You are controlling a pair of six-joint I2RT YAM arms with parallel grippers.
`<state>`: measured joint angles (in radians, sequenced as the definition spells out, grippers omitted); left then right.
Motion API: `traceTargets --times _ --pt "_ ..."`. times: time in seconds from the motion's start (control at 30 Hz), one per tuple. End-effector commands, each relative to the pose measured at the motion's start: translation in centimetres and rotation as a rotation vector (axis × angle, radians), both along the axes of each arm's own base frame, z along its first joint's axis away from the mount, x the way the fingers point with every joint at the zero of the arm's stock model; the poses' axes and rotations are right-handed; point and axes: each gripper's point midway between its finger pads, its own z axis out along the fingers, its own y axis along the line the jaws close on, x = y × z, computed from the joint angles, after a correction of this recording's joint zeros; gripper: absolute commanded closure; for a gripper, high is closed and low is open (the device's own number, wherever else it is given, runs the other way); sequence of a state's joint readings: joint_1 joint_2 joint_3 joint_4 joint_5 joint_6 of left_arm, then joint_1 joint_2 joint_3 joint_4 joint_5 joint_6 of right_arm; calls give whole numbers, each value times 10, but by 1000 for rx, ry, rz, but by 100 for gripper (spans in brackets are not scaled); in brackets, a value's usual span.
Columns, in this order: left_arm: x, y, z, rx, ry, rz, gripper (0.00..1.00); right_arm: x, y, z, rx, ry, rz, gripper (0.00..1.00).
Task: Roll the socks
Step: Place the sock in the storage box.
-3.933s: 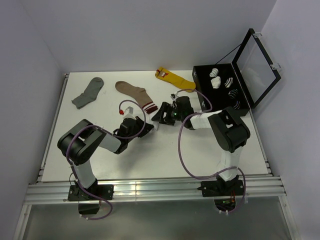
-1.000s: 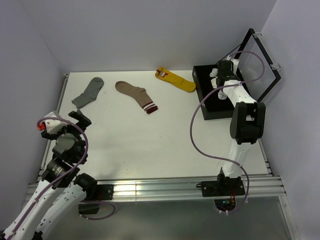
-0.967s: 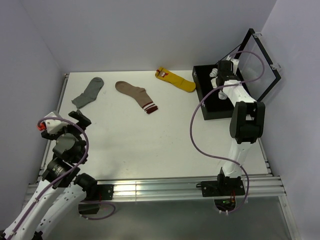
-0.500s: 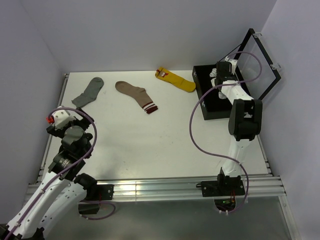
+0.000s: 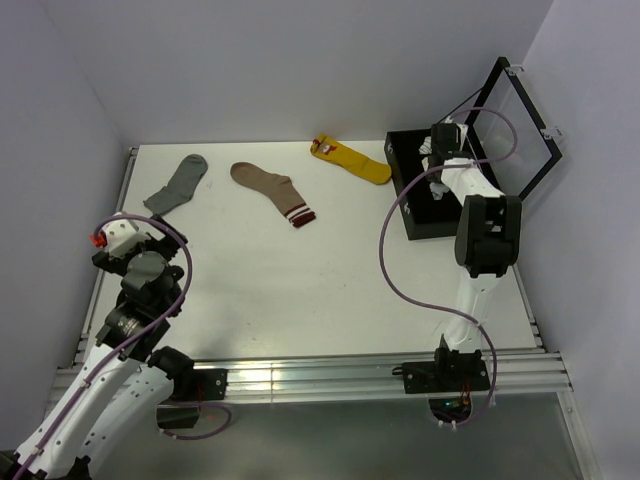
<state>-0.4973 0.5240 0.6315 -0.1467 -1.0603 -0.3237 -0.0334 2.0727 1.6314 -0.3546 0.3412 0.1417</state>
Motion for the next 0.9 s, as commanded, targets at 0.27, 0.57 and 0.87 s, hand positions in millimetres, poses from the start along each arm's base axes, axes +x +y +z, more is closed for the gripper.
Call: traceTargets --times 0.27,0.57,0.87 --pt "2 -2 6 -18 -17 -18 7 -4 4 -13 258 55 -112 100" --pt "4 -3 4 -16 -11 -23 7 -7 2 -37 413 131 -113 100" --pt "6 -3 3 -14 -2 -24 7 -17 -5 -66 465 256 -150 100"
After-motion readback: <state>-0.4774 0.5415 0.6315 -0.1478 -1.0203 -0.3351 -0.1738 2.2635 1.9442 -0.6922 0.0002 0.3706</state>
